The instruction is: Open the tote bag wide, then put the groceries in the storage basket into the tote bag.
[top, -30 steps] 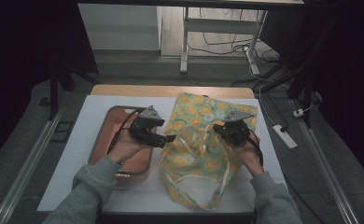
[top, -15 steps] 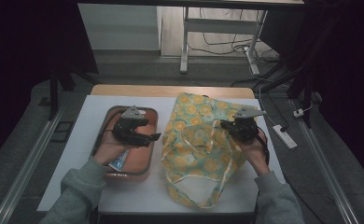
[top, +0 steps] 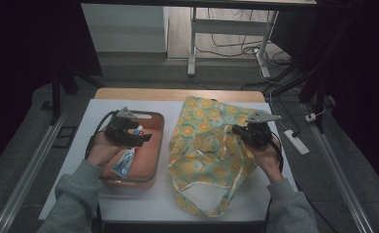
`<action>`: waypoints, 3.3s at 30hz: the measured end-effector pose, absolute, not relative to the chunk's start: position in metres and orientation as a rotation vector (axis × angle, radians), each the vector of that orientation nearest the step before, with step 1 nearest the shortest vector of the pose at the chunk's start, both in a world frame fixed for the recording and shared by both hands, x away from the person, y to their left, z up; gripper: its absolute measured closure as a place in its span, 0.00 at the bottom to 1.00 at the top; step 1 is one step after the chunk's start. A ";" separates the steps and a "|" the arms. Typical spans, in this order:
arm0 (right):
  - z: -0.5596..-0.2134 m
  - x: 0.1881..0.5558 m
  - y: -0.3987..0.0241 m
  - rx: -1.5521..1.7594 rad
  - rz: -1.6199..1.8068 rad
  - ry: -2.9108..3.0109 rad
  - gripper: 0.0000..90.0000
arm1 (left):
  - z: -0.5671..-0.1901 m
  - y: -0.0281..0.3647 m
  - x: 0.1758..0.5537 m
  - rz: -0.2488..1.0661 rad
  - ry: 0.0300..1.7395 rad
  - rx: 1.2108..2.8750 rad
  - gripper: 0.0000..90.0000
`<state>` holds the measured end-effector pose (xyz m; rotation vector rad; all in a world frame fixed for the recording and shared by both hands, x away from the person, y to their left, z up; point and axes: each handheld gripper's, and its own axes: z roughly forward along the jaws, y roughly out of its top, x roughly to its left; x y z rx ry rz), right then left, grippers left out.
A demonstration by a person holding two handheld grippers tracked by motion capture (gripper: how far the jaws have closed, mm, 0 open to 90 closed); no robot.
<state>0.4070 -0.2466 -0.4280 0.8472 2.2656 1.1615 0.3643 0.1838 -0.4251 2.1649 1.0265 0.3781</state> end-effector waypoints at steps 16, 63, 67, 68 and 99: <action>-0.425 0.404 -0.243 0.812 1.174 2.279 1.00 | -0.449 0.195 0.386 0.355 1.175 2.261 0.28; -0.431 0.395 -0.242 0.794 1.128 2.300 1.00 | -0.497 0.177 0.412 0.258 1.386 2.511 0.26; -0.431 0.395 -0.244 0.797 1.128 2.295 1.00 | -0.499 0.176 0.412 0.272 1.396 2.529 0.28; -0.431 0.395 -0.244 0.798 1.129 2.295 1.00 | -0.499 0.176 0.412 0.272 1.399 2.527 0.28; -0.433 0.395 -0.243 0.786 1.101 2.300 1.00 | -0.497 0.195 0.416 0.132 1.410 2.436 0.82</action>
